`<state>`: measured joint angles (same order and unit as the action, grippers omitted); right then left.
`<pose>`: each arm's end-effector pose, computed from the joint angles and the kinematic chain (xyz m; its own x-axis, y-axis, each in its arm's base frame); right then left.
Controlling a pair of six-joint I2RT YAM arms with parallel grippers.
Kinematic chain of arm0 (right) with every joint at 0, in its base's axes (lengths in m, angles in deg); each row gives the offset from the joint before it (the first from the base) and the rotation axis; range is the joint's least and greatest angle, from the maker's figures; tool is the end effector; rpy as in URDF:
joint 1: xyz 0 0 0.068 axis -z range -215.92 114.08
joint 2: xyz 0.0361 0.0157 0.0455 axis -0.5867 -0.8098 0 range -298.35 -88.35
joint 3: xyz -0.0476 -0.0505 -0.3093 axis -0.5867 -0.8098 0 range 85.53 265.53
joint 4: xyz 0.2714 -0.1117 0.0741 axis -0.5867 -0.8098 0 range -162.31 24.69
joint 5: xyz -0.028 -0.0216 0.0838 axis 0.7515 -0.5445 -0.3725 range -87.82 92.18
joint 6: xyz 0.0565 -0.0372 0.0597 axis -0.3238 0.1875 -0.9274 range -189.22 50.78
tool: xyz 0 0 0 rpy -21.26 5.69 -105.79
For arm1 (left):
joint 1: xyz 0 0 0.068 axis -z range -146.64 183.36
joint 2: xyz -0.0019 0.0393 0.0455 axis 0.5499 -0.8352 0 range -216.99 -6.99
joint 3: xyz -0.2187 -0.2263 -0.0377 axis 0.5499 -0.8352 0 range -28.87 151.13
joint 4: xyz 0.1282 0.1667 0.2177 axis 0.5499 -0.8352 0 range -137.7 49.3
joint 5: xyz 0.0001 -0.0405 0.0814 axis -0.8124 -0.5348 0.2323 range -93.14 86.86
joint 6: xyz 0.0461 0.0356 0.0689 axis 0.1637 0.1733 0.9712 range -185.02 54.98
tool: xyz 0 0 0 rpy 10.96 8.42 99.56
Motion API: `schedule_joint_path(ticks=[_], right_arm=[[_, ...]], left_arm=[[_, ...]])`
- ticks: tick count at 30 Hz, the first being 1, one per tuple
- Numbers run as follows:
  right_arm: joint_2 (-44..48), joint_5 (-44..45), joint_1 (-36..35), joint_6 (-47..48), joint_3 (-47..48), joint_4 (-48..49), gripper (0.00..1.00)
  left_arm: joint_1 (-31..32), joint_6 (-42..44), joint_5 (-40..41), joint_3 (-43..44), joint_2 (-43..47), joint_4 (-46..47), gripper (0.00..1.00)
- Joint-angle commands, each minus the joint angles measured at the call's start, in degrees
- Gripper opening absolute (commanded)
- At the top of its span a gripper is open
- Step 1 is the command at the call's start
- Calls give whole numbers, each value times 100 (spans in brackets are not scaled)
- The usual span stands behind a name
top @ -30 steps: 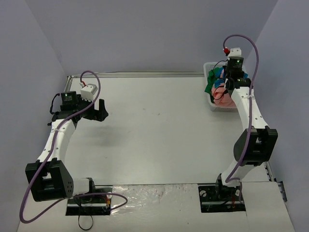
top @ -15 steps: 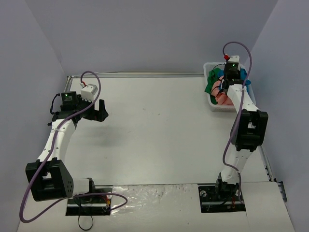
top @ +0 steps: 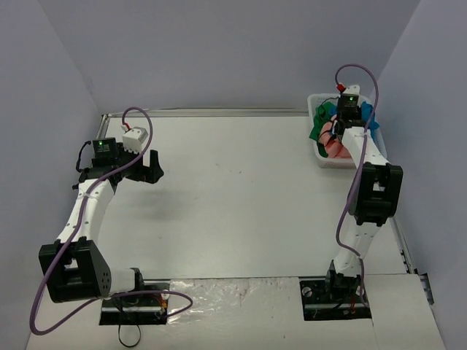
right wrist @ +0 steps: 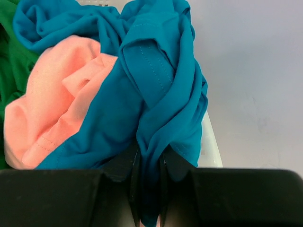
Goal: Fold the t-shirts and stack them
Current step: Grab crumpled tshirt from bin with the right arm
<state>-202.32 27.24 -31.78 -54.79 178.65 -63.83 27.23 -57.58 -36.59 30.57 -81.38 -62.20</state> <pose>0.5716 -0.0758 0.3008 -0.4360 -0.1947 -0.8786 0.3669 0.8531 -0.3711 0.3475 -0.0074 0.3111 -0.5401 0.0507 -0.8400 0.4253 0.8778 -0.2205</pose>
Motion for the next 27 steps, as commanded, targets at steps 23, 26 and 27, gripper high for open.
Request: schedule_joint_path(ticks=[23, 26, 27], right_arm=[[1149, -300, -80, -64, 48, -560, 3], [1149, -317, -89, -90, 48, -587, 0], [1149, -326, -80, -99, 48, -578, 0]], left_arm=[[42, 47, -364, 68, 135, -65, 94], [42, 55, -373, 59, 127, -65, 94], [42, 64, -381, 59, 127, -65, 94]])
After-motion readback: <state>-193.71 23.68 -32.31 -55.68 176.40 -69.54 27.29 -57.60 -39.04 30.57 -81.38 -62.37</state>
